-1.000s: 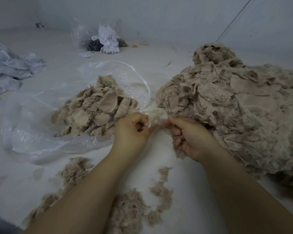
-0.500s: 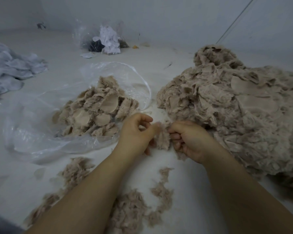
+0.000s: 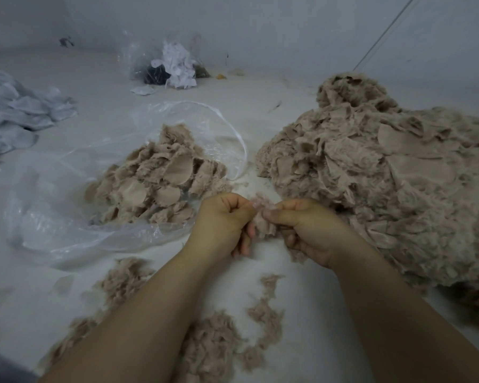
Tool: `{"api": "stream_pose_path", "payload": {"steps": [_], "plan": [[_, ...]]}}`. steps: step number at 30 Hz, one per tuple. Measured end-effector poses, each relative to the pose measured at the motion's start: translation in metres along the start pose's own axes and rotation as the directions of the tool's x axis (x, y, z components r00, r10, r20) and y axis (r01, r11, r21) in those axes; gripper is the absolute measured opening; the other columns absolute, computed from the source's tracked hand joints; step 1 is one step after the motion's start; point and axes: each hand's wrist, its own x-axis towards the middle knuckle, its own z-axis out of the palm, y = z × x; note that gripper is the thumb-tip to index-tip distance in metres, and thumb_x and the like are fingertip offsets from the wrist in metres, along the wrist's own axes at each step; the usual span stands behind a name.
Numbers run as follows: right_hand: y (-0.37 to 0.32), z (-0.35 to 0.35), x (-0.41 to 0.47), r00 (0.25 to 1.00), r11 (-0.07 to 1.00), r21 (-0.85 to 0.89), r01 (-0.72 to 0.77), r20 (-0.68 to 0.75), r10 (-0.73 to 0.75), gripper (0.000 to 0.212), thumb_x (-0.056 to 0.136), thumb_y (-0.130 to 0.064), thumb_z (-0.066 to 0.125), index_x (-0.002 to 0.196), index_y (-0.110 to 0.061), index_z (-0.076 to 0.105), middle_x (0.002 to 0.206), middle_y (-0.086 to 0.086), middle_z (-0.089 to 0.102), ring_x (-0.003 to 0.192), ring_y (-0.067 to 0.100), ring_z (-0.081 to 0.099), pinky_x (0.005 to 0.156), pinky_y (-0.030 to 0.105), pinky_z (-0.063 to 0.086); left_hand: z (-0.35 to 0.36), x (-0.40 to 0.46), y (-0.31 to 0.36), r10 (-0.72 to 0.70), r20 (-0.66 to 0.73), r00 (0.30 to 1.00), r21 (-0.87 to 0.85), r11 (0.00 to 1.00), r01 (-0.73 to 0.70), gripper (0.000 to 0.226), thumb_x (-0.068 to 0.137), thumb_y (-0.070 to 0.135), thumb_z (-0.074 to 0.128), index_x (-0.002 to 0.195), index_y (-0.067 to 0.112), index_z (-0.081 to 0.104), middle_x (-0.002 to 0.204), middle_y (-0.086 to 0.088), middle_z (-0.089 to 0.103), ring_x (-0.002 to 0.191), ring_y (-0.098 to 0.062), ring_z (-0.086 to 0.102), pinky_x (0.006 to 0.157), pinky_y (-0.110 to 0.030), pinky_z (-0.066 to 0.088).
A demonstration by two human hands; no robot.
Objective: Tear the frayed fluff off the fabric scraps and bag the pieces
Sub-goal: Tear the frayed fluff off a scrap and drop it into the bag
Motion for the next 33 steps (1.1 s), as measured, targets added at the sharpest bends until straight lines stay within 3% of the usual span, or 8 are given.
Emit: {"api": "stream_pose_path", "payload": {"steps": [6,12,15,18,22,27,30,33], "plan": [[-0.005,0.001,0.001,0.996,0.977,0.202,-0.072,-0.041,0.082,0.026,0.095,-0.022,0.055,0.07,-0.019,0.055,0.048,-0.007,0.034,0.041,0.005,0.026,0.039,0.018,0.027,-0.002,0.003,-0.002,-0.011,0.053,0.999,-0.016,1.0,0.012,0.031,0.097,0.015,0.059,0.069,0.004,0.055,0.043,-0.005,0.055,0.026,-0.013,0.043,0.03,-0.016,0.029],[0.0,0.001,-0.001,0.999,0.998,0.06,0.031,0.02,-0.033,0.022,0.085,-0.028,0.071,0.082,-0.006,0.069,0.056,-0.002,0.054,0.042,0.005,0.037,0.042,0.018,0.031,-0.003,0.005,-0.005,-0.097,0.073,0.993,-0.059,0.993,0.101,0.024,0.093,0.014,0.062,0.071,0.007,0.056,0.052,-0.013,0.056,0.03,-0.022,0.047,0.032,-0.018,0.03],[0.0,0.001,-0.001,0.999,0.999,0.007,0.044,0.022,-0.044,0.022,0.073,-0.033,0.079,0.068,-0.013,0.071,0.056,-0.002,0.057,0.044,0.007,0.038,0.044,0.021,0.031,-0.001,0.006,-0.004,-0.081,0.062,0.995,-0.006,0.997,0.081,0.029,0.094,0.028,0.064,0.082,0.002,0.058,0.051,-0.014,0.056,0.031,-0.022,0.049,0.032,-0.018,0.031],[0.001,0.001,0.0,0.999,0.999,0.003,0.035,0.025,-0.035,0.023,0.08,-0.026,0.076,0.062,-0.015,0.068,0.05,-0.002,0.048,0.043,0.008,0.035,0.043,0.02,0.03,0.001,0.007,-0.005,-0.051,-0.03,0.998,0.038,0.998,0.052,0.03,0.099,0.024,0.058,0.075,0.006,0.06,0.048,-0.01,0.054,0.028,-0.017,0.045,0.031,-0.014,0.027],[0.001,0.001,0.0,1.0,0.996,0.093,0.006,0.007,-0.007,0.018,0.087,-0.018,0.071,0.071,-0.009,0.07,0.048,-0.005,0.044,0.042,0.007,0.035,0.041,0.018,0.03,-0.005,0.01,-0.006,-0.112,-0.191,0.975,-0.194,0.978,0.074,0.032,0.101,0.015,0.051,0.07,0.007,0.056,0.049,-0.007,0.052,0.027,-0.017,0.039,0.029,-0.014,0.022],[-0.001,0.004,-0.001,1.0,0.992,0.125,0.011,-0.017,-0.009,0.024,0.089,-0.022,0.068,0.068,-0.011,0.069,0.042,-0.009,0.041,0.04,0.005,0.034,0.04,0.018,0.031,-0.005,0.005,-0.004,-0.148,0.007,0.989,0.018,0.989,0.148,0.043,0.093,0.045,0.062,0.069,0.01,0.056,0.051,-0.012,0.058,0.03,-0.023,0.049,0.032,-0.017,0.029],[0.0,0.003,0.0,0.999,0.987,0.16,-0.004,-0.035,0.01,0.034,0.091,-0.021,0.066,0.058,-0.015,0.062,0.043,-0.008,0.036,0.038,0.004,0.032,0.039,0.017,0.032,-0.007,0.003,-0.002,-0.125,0.065,0.99,0.113,0.987,0.117,0.042,0.095,0.037,0.063,0.064,0.009,0.056,0.045,-0.009,0.054,0.026,-0.018,0.042,0.032,-0.015,0.026],[0.0,0.004,0.001,0.999,0.98,0.2,-0.017,-0.043,0.026,0.042,0.091,-0.021,0.067,0.05,-0.019,0.057,0.044,-0.007,0.034,0.038,0.004,0.031,0.038,0.016,0.031,-0.011,0.004,-0.001,-0.129,0.059,0.99,0.048,0.991,0.126,0.045,0.095,0.035,0.061,0.06,0.007,0.056,0.039,-0.009,0.049,0.023,-0.016,0.034,0.031,-0.012,0.023]]}}
